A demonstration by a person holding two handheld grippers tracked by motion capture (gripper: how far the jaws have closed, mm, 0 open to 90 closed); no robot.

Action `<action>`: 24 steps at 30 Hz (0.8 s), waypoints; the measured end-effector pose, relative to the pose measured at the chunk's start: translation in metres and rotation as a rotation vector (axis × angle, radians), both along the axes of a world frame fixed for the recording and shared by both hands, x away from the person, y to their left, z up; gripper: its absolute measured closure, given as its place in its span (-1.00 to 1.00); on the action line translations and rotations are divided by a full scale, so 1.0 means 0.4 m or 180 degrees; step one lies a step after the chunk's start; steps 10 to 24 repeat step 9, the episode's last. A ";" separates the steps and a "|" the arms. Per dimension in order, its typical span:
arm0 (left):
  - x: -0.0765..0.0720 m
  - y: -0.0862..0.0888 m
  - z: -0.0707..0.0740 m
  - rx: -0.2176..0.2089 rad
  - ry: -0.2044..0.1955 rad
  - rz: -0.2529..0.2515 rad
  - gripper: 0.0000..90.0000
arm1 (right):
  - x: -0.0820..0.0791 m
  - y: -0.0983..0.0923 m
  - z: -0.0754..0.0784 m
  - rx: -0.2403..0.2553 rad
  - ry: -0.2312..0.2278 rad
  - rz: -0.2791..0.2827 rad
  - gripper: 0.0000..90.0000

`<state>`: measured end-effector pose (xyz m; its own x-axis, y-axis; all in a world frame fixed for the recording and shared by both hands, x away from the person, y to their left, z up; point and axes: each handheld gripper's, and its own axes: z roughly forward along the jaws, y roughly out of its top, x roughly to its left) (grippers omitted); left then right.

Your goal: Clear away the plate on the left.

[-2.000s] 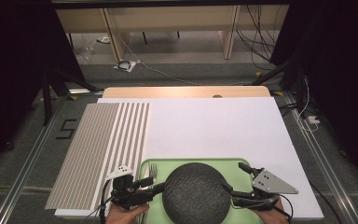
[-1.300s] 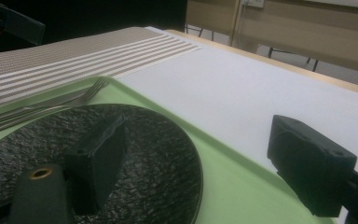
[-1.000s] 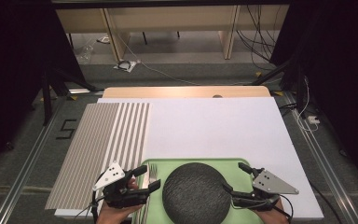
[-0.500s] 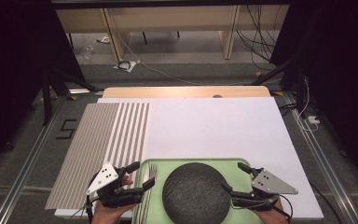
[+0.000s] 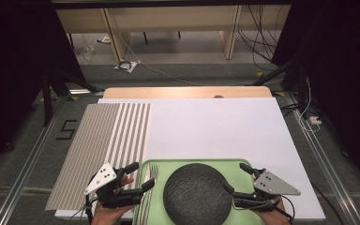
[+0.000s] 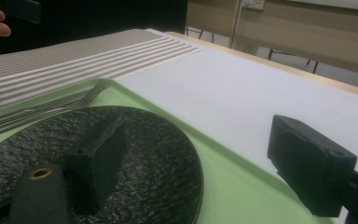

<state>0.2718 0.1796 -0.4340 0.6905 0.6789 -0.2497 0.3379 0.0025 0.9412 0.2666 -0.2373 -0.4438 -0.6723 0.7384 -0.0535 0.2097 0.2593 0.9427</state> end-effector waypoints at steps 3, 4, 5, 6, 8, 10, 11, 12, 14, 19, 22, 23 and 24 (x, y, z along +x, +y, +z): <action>-0.001 0.001 0.001 -0.0001 -0.0017 0.0020 -0.64 | 0.000 0.000 0.000 -0.0003 -0.0002 0.0002 -0.54; -0.001 0.001 0.001 -0.0005 -0.0014 0.0024 -0.64 | 0.000 0.000 0.000 -0.0004 -0.0004 0.0001 -0.54; 0.000 0.001 0.001 -0.0008 -0.0010 0.0025 -0.64 | 0.000 0.000 0.000 -0.0004 -0.0003 0.0001 -0.54; 0.000 0.001 0.000 -0.0010 -0.0008 0.0022 -0.64 | 0.000 0.000 0.000 -0.0003 -0.0004 0.0002 -0.54; -0.001 0.001 0.000 0.0001 -0.0015 0.0021 -0.64 | 0.000 0.000 0.000 0.0000 -0.0002 0.0001 -0.54; -0.001 0.000 0.000 0.0004 -0.0019 0.0021 -0.64 | 0.000 0.000 0.000 -0.0001 -0.0002 0.0000 -0.54; -0.001 0.000 0.000 0.0004 -0.0019 0.0021 -0.64 | 0.000 0.000 0.000 -0.0001 -0.0002 0.0000 -0.54; -0.001 0.000 0.000 0.0004 -0.0019 0.0021 -0.64 | 0.000 0.000 0.000 -0.0001 -0.0002 0.0000 -0.54; -0.001 0.000 0.000 0.0004 -0.0019 0.0021 -0.64 | 0.000 0.000 0.000 -0.0001 -0.0002 0.0000 -0.54; -0.001 0.000 0.000 0.0004 -0.0019 0.0021 -0.64 | 0.000 0.000 0.000 -0.0001 -0.0002 0.0000 -0.54; -0.001 0.000 0.000 0.0004 -0.0019 0.0021 -0.64 | 0.000 0.000 0.000 -0.0001 -0.0002 0.0000 -0.54; -0.001 0.000 0.000 0.0004 -0.0019 0.0021 -0.64 | 0.000 0.000 0.000 -0.0001 -0.0002 0.0000 -0.54; -0.001 0.000 0.000 0.0004 -0.0019 0.0021 -0.64 | 0.000 0.000 0.000 -0.0001 -0.0002 0.0000 -0.54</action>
